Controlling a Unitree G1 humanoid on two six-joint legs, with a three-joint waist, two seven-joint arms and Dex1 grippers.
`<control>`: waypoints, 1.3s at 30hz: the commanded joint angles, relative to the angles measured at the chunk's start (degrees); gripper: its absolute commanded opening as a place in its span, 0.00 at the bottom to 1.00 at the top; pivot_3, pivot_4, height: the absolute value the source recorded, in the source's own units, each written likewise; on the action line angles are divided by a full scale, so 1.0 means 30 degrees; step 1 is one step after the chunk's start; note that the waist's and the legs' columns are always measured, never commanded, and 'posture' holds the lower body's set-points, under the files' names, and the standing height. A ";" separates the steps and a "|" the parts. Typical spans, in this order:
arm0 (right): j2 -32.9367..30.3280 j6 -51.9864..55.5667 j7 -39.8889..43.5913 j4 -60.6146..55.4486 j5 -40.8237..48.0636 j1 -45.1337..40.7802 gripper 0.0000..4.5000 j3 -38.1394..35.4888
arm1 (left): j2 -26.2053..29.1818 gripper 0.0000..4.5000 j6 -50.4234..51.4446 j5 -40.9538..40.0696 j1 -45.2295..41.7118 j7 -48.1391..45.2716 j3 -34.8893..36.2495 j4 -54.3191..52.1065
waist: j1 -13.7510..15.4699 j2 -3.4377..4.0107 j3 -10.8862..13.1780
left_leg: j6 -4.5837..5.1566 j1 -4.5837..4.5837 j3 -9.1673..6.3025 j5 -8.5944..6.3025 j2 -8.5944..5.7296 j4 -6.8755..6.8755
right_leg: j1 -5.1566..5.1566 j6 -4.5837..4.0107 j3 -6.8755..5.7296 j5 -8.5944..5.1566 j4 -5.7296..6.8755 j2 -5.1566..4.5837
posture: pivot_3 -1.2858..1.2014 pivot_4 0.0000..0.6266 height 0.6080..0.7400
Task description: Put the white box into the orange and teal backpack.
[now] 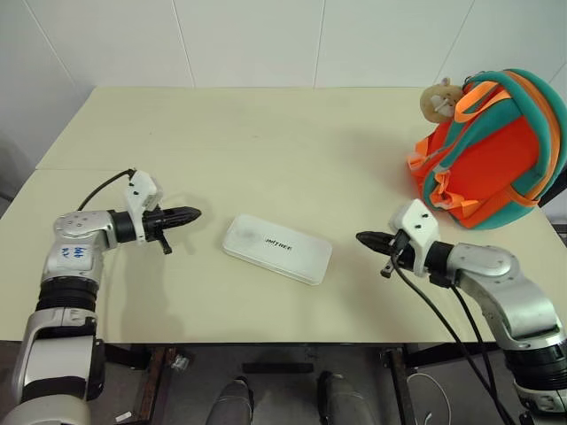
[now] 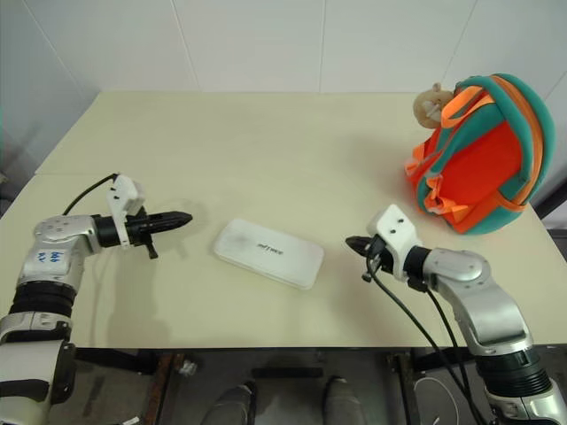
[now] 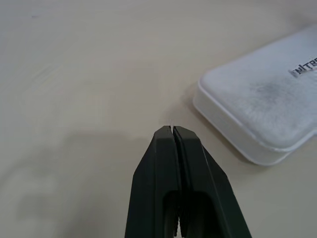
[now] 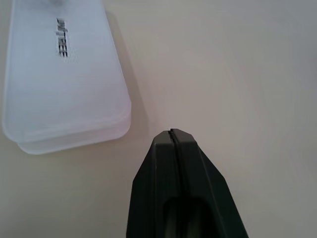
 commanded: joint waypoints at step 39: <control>0.0004 0.1739 0.1761 -0.1403 -0.1633 -0.1752 0.00 0.2444 | -0.0897 0.01 0.4608 0.1219 0.2151 -0.3609 -0.3241 -0.7591 | -0.0028 -0.0003 -0.0001 | 0.0002 0.0009 -0.0007 0.0001 -0.0003 0.0040 | -0.0004 -0.0011 0.0004 -0.0013 0.0083 -0.0002 | 0.52 0.24 1.00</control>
